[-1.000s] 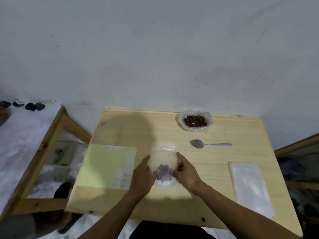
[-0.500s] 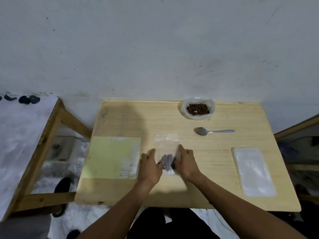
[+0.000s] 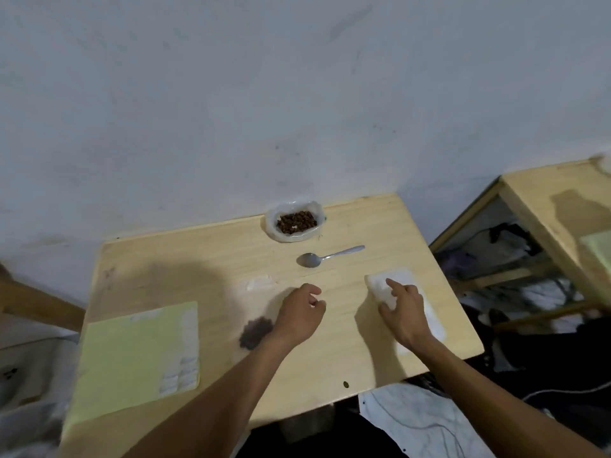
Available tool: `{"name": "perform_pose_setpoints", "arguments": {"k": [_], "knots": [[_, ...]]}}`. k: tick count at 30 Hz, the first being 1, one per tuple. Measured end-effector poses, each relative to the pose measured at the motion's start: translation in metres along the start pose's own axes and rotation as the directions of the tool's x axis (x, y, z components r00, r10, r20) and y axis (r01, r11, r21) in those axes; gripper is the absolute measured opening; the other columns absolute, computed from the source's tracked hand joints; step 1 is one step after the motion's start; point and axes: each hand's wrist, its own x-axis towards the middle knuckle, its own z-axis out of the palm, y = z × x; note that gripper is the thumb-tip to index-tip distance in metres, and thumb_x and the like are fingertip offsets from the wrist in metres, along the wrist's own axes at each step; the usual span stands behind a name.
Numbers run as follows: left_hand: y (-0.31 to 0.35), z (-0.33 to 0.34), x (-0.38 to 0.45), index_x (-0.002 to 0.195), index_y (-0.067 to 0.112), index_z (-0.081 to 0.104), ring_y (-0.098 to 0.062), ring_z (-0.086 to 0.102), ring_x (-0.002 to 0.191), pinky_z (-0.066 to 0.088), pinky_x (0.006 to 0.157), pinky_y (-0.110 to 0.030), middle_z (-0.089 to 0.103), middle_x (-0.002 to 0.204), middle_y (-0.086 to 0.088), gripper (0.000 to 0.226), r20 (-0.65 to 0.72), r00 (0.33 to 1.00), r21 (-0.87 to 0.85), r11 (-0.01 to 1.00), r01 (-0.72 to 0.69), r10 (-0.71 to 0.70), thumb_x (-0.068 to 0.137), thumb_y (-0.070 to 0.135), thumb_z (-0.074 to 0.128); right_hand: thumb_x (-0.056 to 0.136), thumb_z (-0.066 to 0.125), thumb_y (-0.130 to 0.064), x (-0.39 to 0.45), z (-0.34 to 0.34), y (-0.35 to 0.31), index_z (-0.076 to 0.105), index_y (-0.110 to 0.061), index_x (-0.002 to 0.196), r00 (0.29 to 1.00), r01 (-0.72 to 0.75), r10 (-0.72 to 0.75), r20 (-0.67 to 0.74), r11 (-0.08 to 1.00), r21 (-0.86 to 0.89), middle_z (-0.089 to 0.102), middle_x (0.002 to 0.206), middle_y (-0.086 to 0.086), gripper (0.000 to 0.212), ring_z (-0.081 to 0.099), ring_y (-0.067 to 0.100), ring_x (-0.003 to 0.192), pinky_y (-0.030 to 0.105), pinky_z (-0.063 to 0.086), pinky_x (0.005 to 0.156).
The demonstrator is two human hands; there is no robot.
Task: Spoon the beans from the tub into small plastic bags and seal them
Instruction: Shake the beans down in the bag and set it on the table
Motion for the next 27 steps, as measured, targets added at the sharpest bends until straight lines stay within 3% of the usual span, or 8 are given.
{"name": "perform_pose_setpoints", "arguments": {"k": [6, 12, 15, 17, 19, 22, 25, 27], "knots": [[0.043, 0.069, 0.02, 0.129, 0.016, 0.057, -0.025, 0.066, 0.105, 0.053, 0.086, -0.034, 0.066, 0.117, -0.006, 0.047, 0.219, 0.963, -0.079, 0.98, 0.18, -0.159, 0.085, 0.033, 0.065, 0.093, 0.057, -0.031, 0.019, -0.041, 0.045, 0.032, -0.019, 0.149, 0.993, -0.097, 0.106, 0.043, 0.981, -0.167, 0.036, 0.142, 0.012, 0.063, 0.036, 0.035, 0.128, 0.044, 0.038, 0.101], [0.06, 0.107, 0.018, 0.15, 0.013, 0.032, -0.024, 0.064, 0.096, 0.042, 0.068, -0.025, 0.064, 0.12, -0.011, 0.075, 0.294, 0.926, -0.099, 0.956, 0.275, -0.236, 0.086, 0.034, 0.064, 0.092, 0.056, -0.035, 0.039, -0.049, 0.062, 0.036, -0.02, 0.144, 0.982, -0.102, 0.126, 0.141, 0.981, -0.166, 0.034, 0.139, 0.011, 0.058, 0.034, 0.034, 0.127, 0.044, 0.04, 0.103], [0.067, 0.114, 0.015, 0.138, 0.012, 0.049, -0.013, 0.062, 0.078, 0.04, 0.06, -0.023, 0.064, 0.093, -0.002, 0.053, 0.316, 0.931, -0.068, 0.975, 0.213, -0.182, 0.088, 0.025, 0.062, 0.093, 0.056, -0.034, 0.043, -0.049, 0.065, 0.039, -0.018, 0.141, 0.982, -0.076, 0.101, 0.159, 0.985, -0.156, 0.034, 0.14, 0.011, 0.053, 0.033, 0.034, 0.129, 0.041, 0.038, 0.102], [0.072, 0.117, 0.015, 0.127, 0.014, 0.055, -0.008, 0.056, 0.07, 0.041, 0.056, -0.021, 0.062, 0.09, 0.003, 0.041, 0.303, 0.939, -0.062, 0.98, 0.191, -0.163, 0.088, 0.023, 0.062, 0.093, 0.056, -0.035, 0.042, -0.051, 0.066, 0.038, -0.019, 0.143, 0.985, -0.068, 0.086, 0.149, 0.99, -0.123, 0.033, 0.142, 0.01, 0.055, 0.032, 0.033, 0.13, 0.041, 0.037, 0.103], [0.077, 0.119, 0.013, 0.128, 0.014, 0.053, -0.012, 0.059, 0.084, 0.047, 0.067, -0.023, 0.062, 0.108, -0.002, 0.044, 0.286, 0.944, -0.033, 0.982, 0.184, -0.167, 0.086, 0.025, 0.063, 0.093, 0.056, -0.035, 0.04, -0.052, 0.067, 0.037, -0.02, 0.145, 0.99, -0.063, 0.073, 0.118, 0.994, -0.088, 0.035, 0.142, 0.009, 0.057, 0.032, 0.032, 0.13, 0.041, 0.036, 0.104], [0.079, 0.118, 0.011, 0.145, 0.011, 0.035, -0.022, 0.051, 0.119, 0.045, 0.086, -0.026, 0.043, 0.141, -0.009, 0.068, 0.226, 0.959, 0.086, 0.985, 0.152, -0.168, 0.086, 0.033, 0.06, 0.092, 0.06, -0.033, 0.038, -0.053, 0.063, 0.048, -0.02, 0.134, 0.998, -0.055, 0.054, 0.038, 0.998, 0.034, 0.048, 0.129, 0.006, 0.046, 0.04, 0.028, 0.123, 0.04, 0.039, 0.1], [0.08, 0.108, 0.006, 0.154, 0.012, 0.017, -0.025, 0.031, 0.14, 0.037, 0.107, -0.031, 0.025, 0.156, -0.009, 0.081, 0.143, 0.984, 0.142, 0.986, 0.083, -0.103, 0.088, 0.037, 0.056, 0.091, 0.064, -0.027, 0.037, -0.055, 0.049, 0.053, -0.02, 0.103, 0.999, -0.027, 0.034, -0.019, 0.958, 0.286, 0.058, 0.096, -0.003, 0.018, 0.054, 0.022, 0.096, 0.041, 0.049, 0.085], [0.079, 0.095, 0.006, 0.152, 0.015, 0.025, -0.026, 0.033, 0.139, 0.037, 0.112, -0.04, 0.03, 0.154, -0.011, 0.083, 0.041, 0.998, 0.152, 0.987, 0.041, -0.048, 0.079, 0.046, 0.052, 0.091, 0.062, -0.021, 0.035, -0.056, 0.033, 0.054, -0.016, 0.091, 1.0, -0.014, 0.014, 0.002, 0.902, 0.431, 0.058, 0.083, -0.002, 0.01, 0.056, 0.019, 0.079, 0.036, 0.049, 0.073]]}}
